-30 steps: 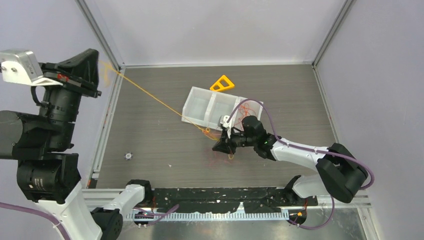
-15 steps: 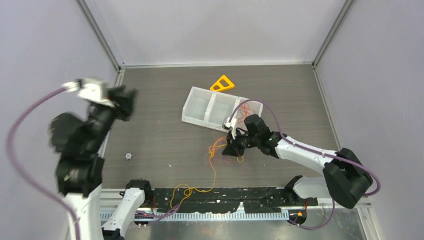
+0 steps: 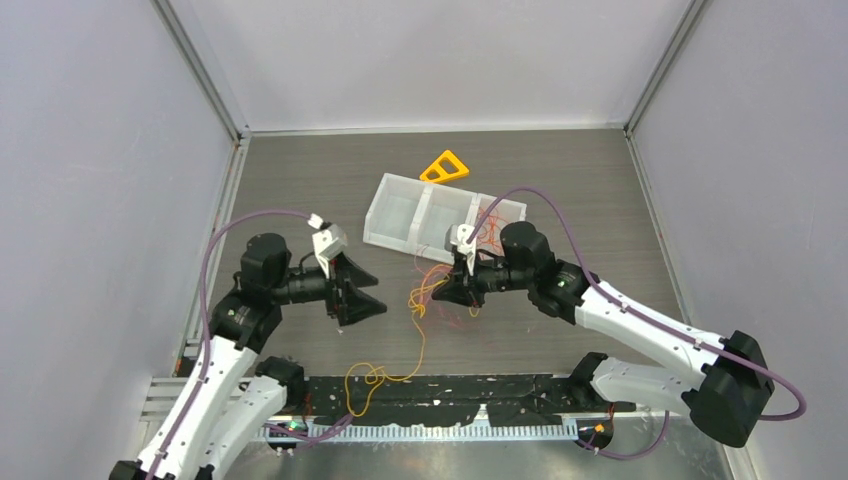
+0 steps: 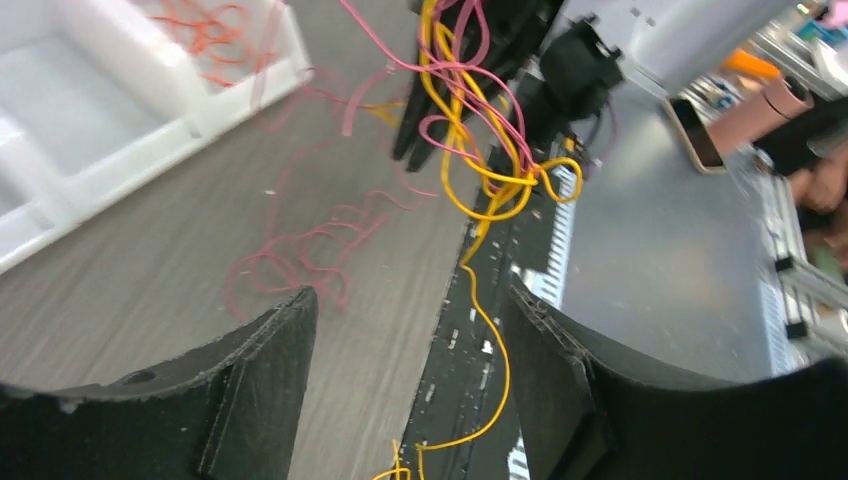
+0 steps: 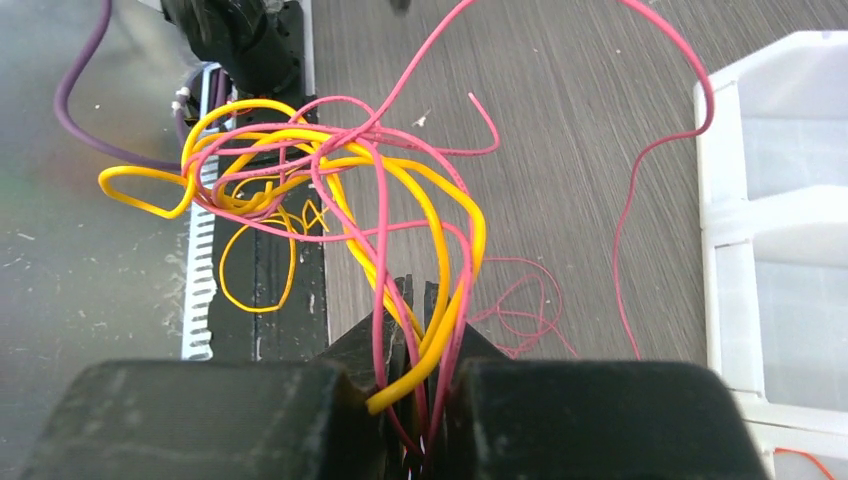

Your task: Untangle the cables

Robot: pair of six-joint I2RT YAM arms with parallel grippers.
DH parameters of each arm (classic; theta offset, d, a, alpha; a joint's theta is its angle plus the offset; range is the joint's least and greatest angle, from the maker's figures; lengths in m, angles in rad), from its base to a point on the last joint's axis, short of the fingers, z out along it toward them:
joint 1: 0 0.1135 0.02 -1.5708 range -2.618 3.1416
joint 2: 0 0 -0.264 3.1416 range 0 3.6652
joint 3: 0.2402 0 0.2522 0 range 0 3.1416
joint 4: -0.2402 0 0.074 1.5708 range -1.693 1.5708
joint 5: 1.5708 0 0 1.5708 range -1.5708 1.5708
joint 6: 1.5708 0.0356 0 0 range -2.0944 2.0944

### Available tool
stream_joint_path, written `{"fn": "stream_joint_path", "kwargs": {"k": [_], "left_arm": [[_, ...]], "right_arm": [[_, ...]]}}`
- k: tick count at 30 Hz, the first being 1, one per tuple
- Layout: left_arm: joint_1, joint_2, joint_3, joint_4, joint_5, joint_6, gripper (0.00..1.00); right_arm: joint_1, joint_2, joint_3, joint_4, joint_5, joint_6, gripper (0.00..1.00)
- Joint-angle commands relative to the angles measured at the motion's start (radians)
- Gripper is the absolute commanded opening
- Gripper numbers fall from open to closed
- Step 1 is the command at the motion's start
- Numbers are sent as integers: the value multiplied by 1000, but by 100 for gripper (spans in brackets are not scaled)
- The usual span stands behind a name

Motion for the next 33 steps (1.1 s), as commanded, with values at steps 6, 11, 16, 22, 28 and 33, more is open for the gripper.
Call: {"fn": "stream_joint_path", "kwargs": {"k": [6, 11, 16, 22, 28, 33], "left_arm": [[-190, 69, -86, 329, 27, -73, 74], [-205, 116, -82, 482, 83, -138, 60], [-253, 73, -61, 441, 75, -5, 58], [-315, 72, -32, 311, 58, 193, 56], [-380, 81, 6, 273, 11, 283, 48], [-396, 79, 31, 272, -41, 304, 41]], "right_arm": [[53, -28, 59, 44, 12, 64, 6], [70, -49, 56, 51, 16, 55, 5], [72, -62, 40, 48, 10, 43, 5], [75, -71, 28, 52, 4, 57, 5], [76, -73, 13, 51, -4, 76, 5], [78, -65, 2, 52, -7, 79, 5]]}}
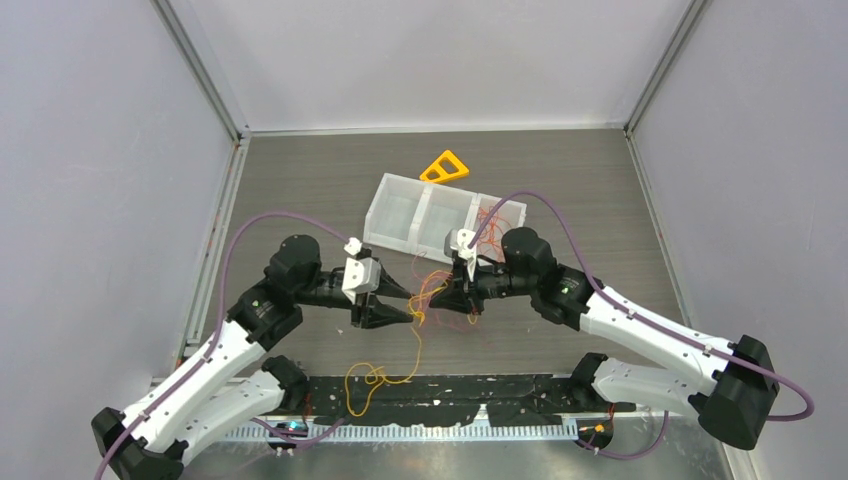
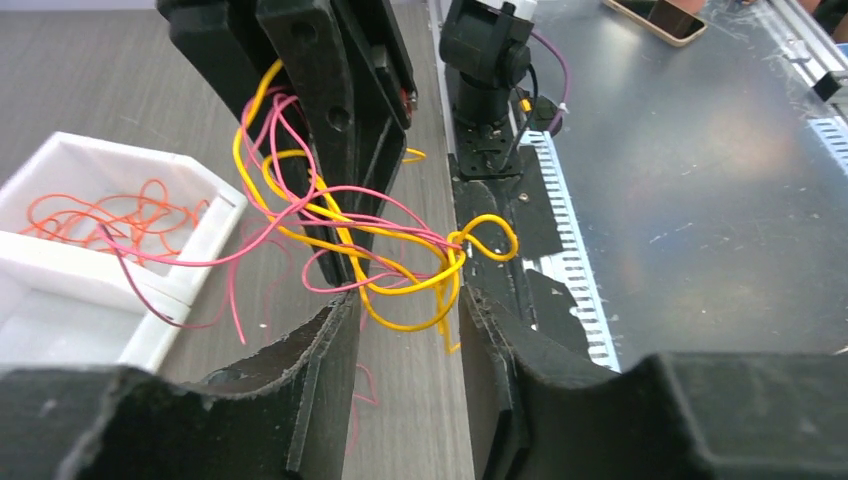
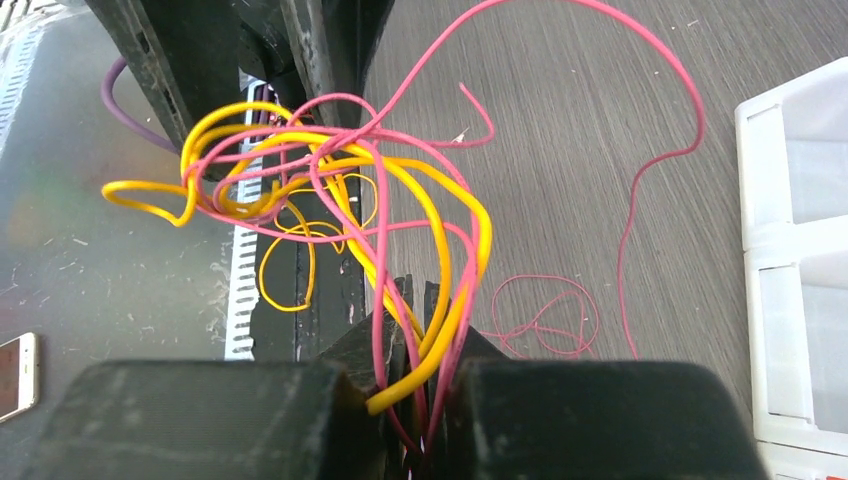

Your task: Untangle the cables

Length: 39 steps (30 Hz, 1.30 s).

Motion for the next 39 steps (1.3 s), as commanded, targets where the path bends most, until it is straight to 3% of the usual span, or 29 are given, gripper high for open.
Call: {"fn": "stream_joint_path", "kwargs": {"k": [1, 9, 13, 14, 16, 18, 27, 33, 36, 39], "left_arm": [[-13, -11, 53, 0, -57, 66, 40], [-52, 4, 58, -57, -71, 149, 27], [-85, 14, 65, -58, -89, 162, 28], [-92, 17, 69, -58, -93, 163, 24], [-94, 22, 82, -73, -103, 153, 5], [-94, 16, 103, -105, -116, 123, 0], [-42, -40, 186, -181, 55, -150, 0], [66, -15, 235, 120, 161, -561, 0], [115, -15, 278, 188, 173, -659, 0], [187, -17, 300, 321, 177, -822, 0]], "right_arm": [[7, -23, -8, 49, -14, 14, 5], [7, -16, -12, 100, -30, 45, 5], [8, -14, -4, 91, -39, 46, 6], [7, -13, -4, 84, -40, 46, 5], [7, -11, -3, 66, -36, 39, 6], [-8, -12, -3, 30, -29, 29, 6], [-270, 87, -52, -49, -133, 80, 15], [-305, 177, -64, -72, -145, 90, 12], [-336, 211, -74, -92, -167, 82, 7], [-342, 227, -78, -121, -174, 73, 8]]}}
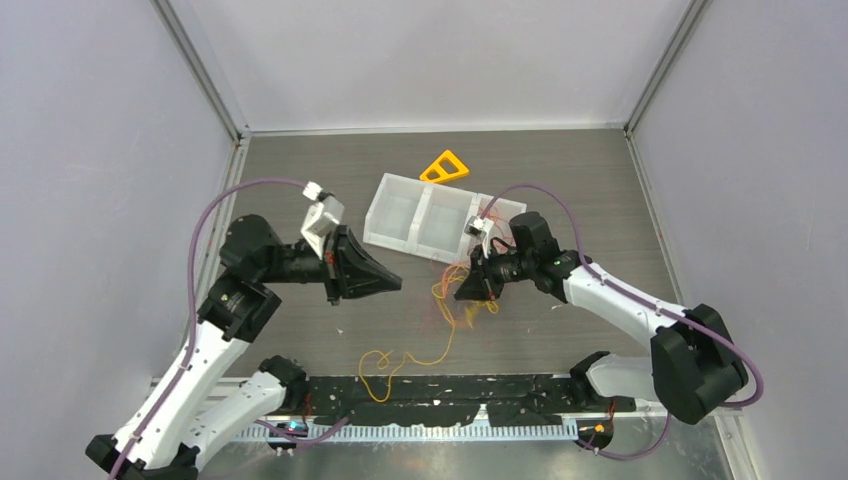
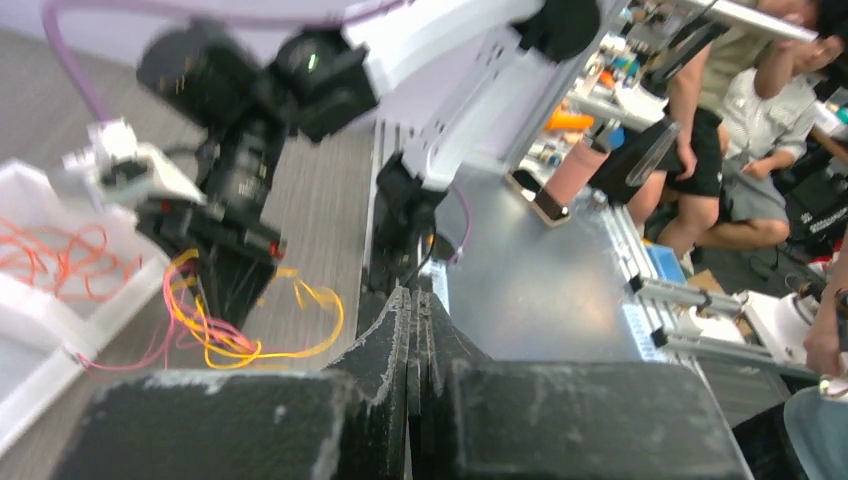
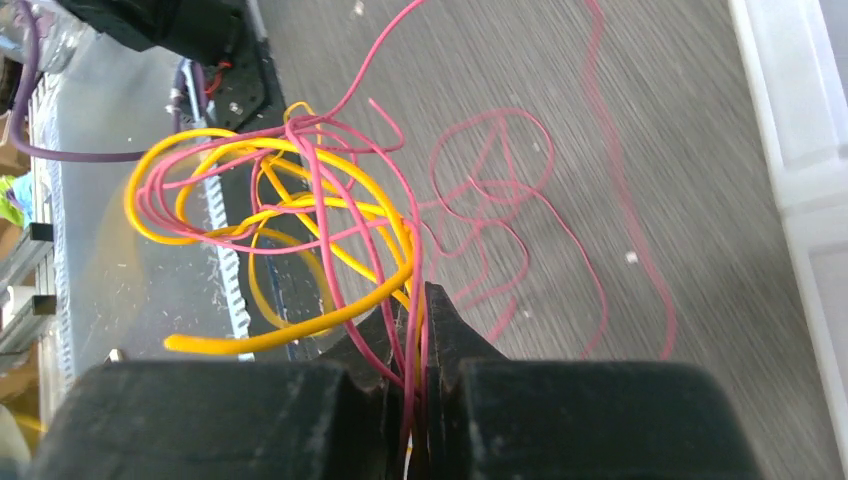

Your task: Untangle the cables

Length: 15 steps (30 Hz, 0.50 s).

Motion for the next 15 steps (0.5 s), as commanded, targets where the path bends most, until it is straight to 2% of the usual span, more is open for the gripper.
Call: {"fn": "stream_joint_path", "kwargs": {"k": [1, 6, 7, 9, 10, 11, 13, 14, 15], "left_arm": [[88, -22, 99, 305, 96, -324, 0], [235, 12, 225, 428, 81, -461, 0], [246, 31, 264, 346, 84, -432, 0], [249, 44, 345, -40, 64, -177, 0], [249, 41, 349, -189, 4, -40, 6], [249, 25, 310, -240, -37, 24, 20], [243, -22, 163, -232, -50, 63, 54], [225, -50, 76, -195, -76, 48, 65], [206, -66, -19, -177, -94, 56, 81]], "right_arm": [[-26, 24, -21, -58, 13, -4, 8], [-28, 52, -27, -70, 20, -9, 9], [-28, 55, -23, -71, 18, -12, 8], [-27, 34, -22, -54, 11, -16, 6], [-28, 18, -29, -23, 6, -12, 6], [-28, -19, -34, -4, 2, -6, 6], [-24, -74, -41, 56, -1, 18, 6], [-21, -88, -32, 74, 3, 33, 5], [-16, -109, -18, 77, 3, 41, 6]]}}
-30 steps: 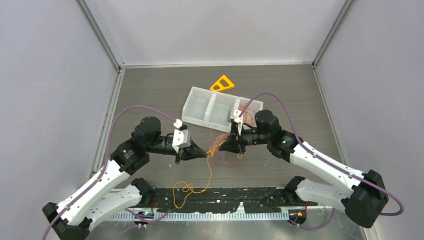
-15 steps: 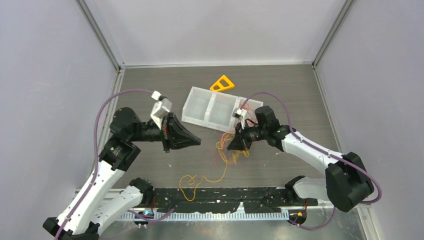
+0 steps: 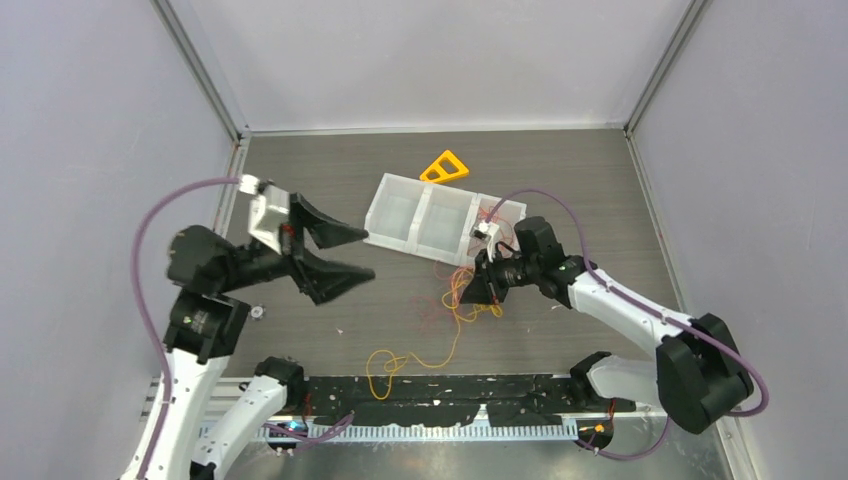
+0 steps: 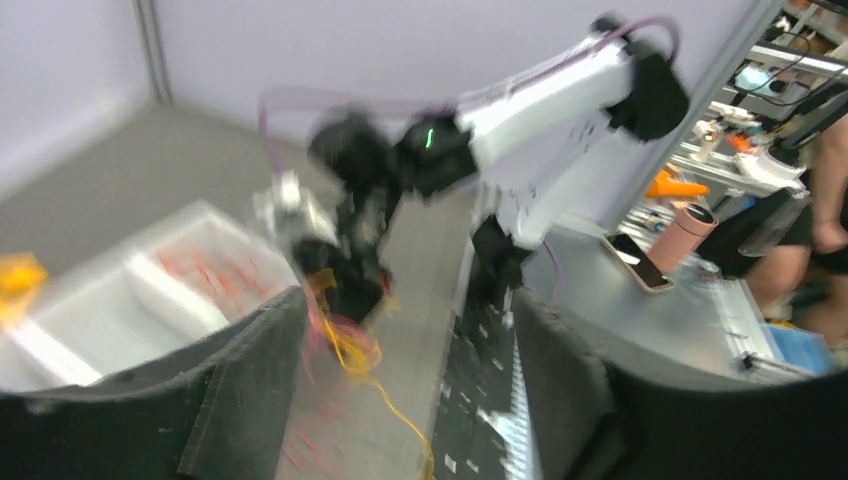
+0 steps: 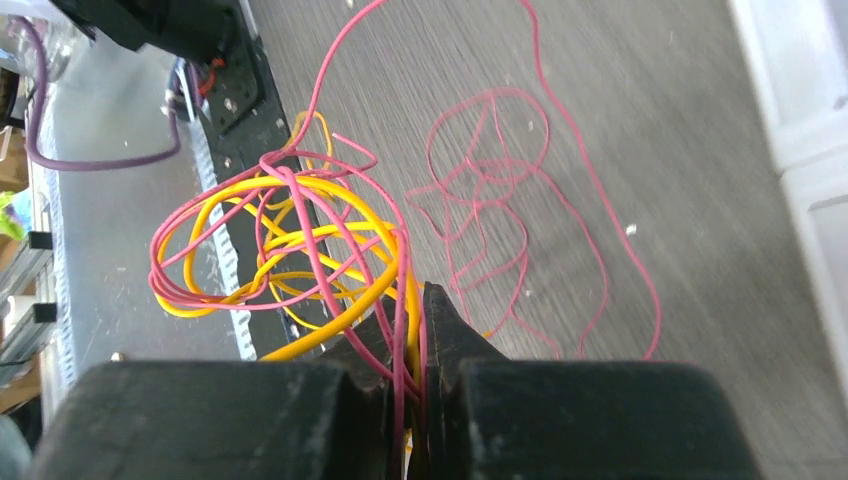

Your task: Untangle the cables

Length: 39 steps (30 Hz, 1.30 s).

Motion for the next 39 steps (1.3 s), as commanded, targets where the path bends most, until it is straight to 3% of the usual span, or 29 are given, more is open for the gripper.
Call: {"fn": "stream_joint_path", "kwargs": {"k": [1, 4, 8, 10, 12, 18, 23, 34, 39], "left_arm": [[-63, -45, -304, -171, -115, 152, 87], [-183, -21, -388, -142, -195, 194, 99], [-245, 42, -437, 63, -142, 118, 99], [-265, 96, -436, 173, -110, 62, 86], [-299, 160, -393, 152, -122, 31, 76], [-313, 206, -470, 428, -67, -282, 75], [-345, 219, -479, 455, -46, -304, 65], [-386, 257, -482, 399, -129, -301, 63], [-388, 279, -481, 390, -149, -325, 54]], "right_arm": [[18, -124, 43, 117, -15, 52, 6], [46, -163, 61, 147, -8, 107, 5], [106, -214, 86, 188, 2, 141, 6], [152, -240, 102, 170, 44, 97, 5], [191, -263, 115, 141, 88, 55, 5], [229, -292, 122, 114, 146, 16, 6], [240, -294, 118, 112, 161, 2, 5], [249, -297, 110, 128, 170, 12, 5], [251, -302, 112, 119, 180, 4, 6]]}}
